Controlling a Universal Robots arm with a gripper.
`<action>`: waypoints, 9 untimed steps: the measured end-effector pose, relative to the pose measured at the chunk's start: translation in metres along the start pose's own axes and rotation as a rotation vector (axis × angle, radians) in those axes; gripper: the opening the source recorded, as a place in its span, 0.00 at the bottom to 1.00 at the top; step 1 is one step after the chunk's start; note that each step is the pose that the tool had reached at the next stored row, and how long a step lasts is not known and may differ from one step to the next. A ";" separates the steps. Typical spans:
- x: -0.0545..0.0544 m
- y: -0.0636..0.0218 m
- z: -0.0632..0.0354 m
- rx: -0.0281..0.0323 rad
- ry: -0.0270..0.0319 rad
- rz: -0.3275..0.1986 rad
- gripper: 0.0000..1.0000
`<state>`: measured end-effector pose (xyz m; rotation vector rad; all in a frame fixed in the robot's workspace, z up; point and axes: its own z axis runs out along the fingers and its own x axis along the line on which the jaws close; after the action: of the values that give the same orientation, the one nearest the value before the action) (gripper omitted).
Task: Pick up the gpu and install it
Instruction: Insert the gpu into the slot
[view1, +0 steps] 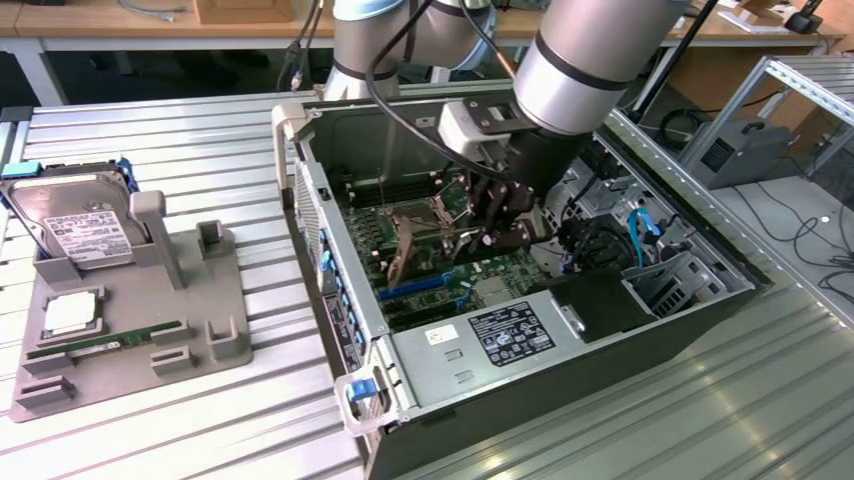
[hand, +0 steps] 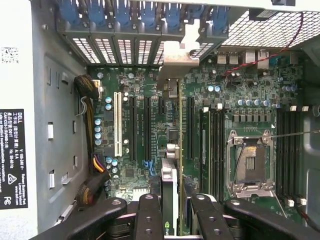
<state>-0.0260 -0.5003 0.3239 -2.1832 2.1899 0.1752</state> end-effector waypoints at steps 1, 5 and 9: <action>0.001 0.0000 0.0003 0.0000 0.0000 0.000 0.27; 0.002 -0.0001 0.0011 0.0000 0.0000 0.000 0.27; 0.004 -0.0001 0.0018 0.0000 0.0000 0.000 0.27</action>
<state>-0.0260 -0.5036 0.3217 -2.1832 2.1898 0.1751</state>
